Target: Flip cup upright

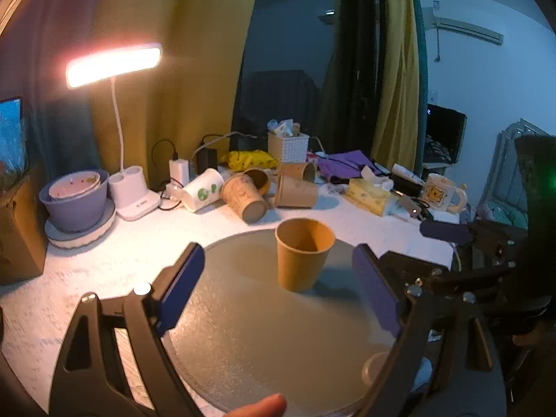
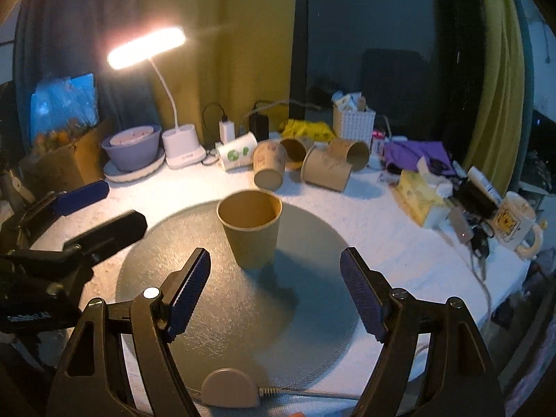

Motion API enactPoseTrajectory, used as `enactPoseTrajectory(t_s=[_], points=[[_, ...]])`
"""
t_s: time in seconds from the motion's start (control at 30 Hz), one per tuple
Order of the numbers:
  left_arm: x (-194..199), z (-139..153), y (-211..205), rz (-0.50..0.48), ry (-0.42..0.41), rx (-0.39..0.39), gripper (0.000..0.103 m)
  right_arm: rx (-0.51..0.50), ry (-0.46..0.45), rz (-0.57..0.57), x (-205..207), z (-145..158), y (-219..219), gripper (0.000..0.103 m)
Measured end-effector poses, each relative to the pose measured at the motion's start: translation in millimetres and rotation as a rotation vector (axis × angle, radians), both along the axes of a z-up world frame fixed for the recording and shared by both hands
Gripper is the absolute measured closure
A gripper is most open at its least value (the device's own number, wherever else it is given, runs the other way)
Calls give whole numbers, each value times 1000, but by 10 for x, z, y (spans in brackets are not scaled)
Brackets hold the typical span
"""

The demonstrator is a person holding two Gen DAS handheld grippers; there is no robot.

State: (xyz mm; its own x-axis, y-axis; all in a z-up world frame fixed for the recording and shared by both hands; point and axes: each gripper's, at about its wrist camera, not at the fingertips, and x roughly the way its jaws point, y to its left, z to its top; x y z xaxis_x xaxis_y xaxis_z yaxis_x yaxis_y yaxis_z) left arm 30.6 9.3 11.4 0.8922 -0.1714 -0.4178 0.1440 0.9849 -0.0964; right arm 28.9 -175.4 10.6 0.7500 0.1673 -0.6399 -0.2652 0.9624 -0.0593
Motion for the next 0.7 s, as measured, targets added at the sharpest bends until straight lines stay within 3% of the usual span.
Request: enactPoseTrajectory(t_s=[0.7], points=[[-316,659,73,-19,-133,29,15,-5,-173,9,-377,747,83,23]])
